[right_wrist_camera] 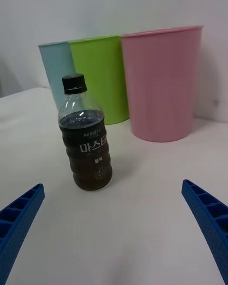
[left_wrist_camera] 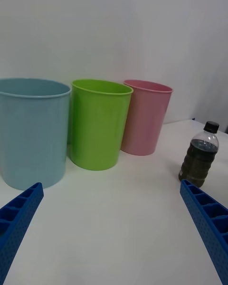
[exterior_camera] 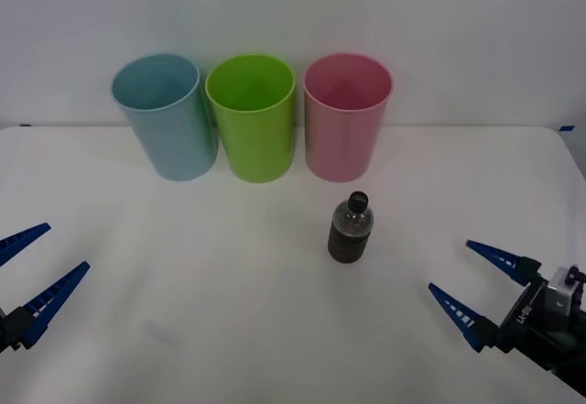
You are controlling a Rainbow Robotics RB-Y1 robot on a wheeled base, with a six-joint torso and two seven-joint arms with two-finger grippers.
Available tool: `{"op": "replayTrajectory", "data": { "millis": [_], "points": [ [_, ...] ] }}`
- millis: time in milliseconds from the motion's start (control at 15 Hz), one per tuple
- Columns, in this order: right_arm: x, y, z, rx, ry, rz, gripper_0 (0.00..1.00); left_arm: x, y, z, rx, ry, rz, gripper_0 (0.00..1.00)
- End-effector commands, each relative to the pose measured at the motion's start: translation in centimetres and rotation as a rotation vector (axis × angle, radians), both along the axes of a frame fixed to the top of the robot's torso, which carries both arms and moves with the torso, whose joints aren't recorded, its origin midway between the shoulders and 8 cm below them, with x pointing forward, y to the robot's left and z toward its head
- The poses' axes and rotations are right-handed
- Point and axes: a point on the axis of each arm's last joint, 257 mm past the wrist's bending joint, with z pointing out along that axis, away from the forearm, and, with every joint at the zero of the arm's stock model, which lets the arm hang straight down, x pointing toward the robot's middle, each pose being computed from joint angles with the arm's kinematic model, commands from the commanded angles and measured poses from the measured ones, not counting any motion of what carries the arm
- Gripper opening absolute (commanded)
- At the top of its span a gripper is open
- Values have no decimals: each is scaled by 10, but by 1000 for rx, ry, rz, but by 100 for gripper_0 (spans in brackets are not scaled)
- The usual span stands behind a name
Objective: Grasp the object on the table and drop it into the matching bin: aluminum can to the light blue bin, PET bottle to the pink bin.
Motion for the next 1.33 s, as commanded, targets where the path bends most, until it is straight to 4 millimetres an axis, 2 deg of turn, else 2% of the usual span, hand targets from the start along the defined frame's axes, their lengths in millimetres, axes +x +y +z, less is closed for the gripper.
{"op": "replayTrajectory", "data": {
  "millis": [67, 467, 1333],
  "points": [
    [12, 28, -6, -5, 6, 21, 100, 0, 0, 0, 0, 0, 0, 100],
    [38, 77, -16, 3, 26, 7, 100, 0, 0, 0, 0, 0, 0, 100],
    [76, 129, -18, -36, 27, -36, 100, 0, 0, 0, 0, 0, 0, 100]
  ]
}}
